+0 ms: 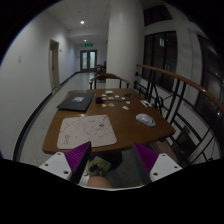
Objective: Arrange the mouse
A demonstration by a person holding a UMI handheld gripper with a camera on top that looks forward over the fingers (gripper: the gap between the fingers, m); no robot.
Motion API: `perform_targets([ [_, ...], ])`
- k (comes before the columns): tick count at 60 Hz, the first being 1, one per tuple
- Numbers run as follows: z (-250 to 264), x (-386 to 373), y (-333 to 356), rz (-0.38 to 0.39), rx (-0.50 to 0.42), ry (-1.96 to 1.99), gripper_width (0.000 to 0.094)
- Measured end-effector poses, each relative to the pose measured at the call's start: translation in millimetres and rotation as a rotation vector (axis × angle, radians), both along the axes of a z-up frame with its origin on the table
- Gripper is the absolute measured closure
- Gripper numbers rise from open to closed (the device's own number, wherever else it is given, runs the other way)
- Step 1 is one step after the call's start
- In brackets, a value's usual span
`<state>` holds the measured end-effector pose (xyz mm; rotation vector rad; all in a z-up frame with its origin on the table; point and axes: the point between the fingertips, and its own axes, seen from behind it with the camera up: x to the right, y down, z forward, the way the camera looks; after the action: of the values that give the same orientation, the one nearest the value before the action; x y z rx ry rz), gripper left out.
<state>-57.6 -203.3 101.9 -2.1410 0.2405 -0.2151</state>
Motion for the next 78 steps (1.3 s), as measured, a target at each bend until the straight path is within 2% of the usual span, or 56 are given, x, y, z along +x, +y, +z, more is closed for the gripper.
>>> perform_targets([
  [5,-3.7,15.0,6.7,-0.018,-0.005,-0.001,0.0093],
  [13,-19.4,83.3,32.6,-0.070,-0.035,0.008,0.0098],
  [25,-78.3,197.7,80.2,-0.141,-0.134,0.031,0.0099],
  [37,-112.9,264.4,143.6,-0.072,-0.147,0.075,0.0096],
  [47,-121.1,278.0,188.7,0.019,-0.121,0.094,0.0091],
  [61,-122.1,308.6,234.3,-0.003,-0.111,0.088,0.0096],
  [65,-122.3,315.4,236.3,-0.039,-0.101,0.091,0.0152],
  [67,-122.6,320.5,235.2,-0.081,-0.090,0.092,0.0319],
  [69,-122.5,327.5,233.7,-0.133,-0.072,0.094,0.0436],
  [73,-123.3,326.6,232.5,-0.151,-0.064,0.117,0.0496],
  [78,-116.3,326.1,220.9,-0.174,-0.107,0.111,0.0557],
])
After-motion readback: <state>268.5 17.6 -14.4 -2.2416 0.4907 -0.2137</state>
